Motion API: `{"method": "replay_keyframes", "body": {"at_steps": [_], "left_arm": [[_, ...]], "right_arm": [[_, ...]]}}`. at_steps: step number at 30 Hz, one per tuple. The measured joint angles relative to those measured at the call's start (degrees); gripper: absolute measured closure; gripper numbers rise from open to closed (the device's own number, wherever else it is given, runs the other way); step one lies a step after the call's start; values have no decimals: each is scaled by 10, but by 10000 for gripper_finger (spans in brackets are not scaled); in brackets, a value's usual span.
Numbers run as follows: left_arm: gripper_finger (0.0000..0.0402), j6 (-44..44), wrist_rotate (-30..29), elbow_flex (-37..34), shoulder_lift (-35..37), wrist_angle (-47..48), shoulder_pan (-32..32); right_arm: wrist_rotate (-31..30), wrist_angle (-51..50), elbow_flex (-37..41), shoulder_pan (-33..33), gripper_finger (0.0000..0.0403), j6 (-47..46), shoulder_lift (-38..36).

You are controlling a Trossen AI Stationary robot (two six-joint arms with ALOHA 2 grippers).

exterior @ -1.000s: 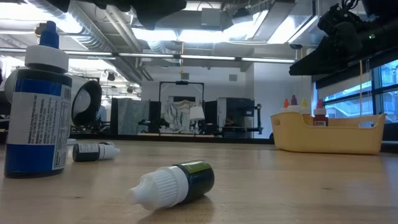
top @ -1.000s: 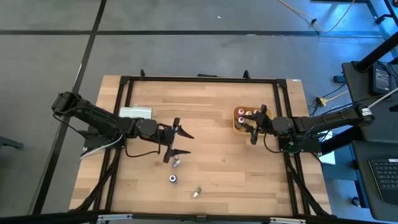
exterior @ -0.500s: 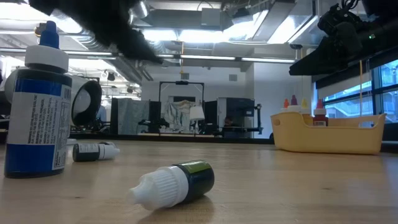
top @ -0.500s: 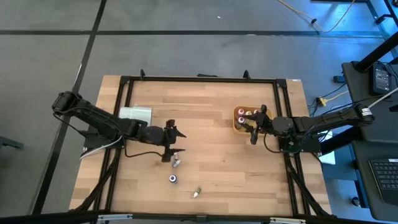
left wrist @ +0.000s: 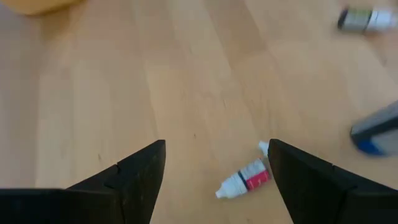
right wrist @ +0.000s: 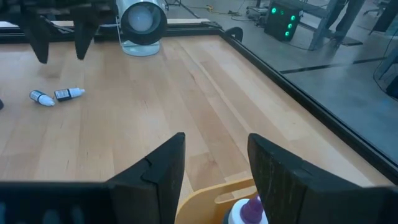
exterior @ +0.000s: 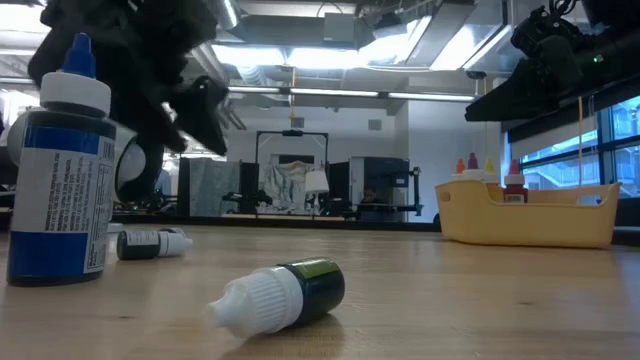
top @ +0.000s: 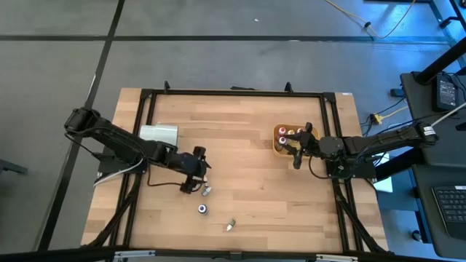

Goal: Pick & Place food coloring
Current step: Put the pink food coloring bottle into the yellow bin

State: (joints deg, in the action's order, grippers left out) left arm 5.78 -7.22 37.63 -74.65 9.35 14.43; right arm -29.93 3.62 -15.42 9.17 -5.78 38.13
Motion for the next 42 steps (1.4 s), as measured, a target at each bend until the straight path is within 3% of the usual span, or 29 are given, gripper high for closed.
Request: {"method": "replay_keyframes", "body": {"at_steps": [12,26,42], "left_arm": [[122,25,29,0,-98,-1,-5],[124,25,60,2,-161,-20,-3],[233,-10,76,1,-165,-22,-2]], "right_arm": [[0,0,0,0,226,-1,0],[0,-1,0,0,226,0,0],[0,-6,0,0,226,0,0]]}}
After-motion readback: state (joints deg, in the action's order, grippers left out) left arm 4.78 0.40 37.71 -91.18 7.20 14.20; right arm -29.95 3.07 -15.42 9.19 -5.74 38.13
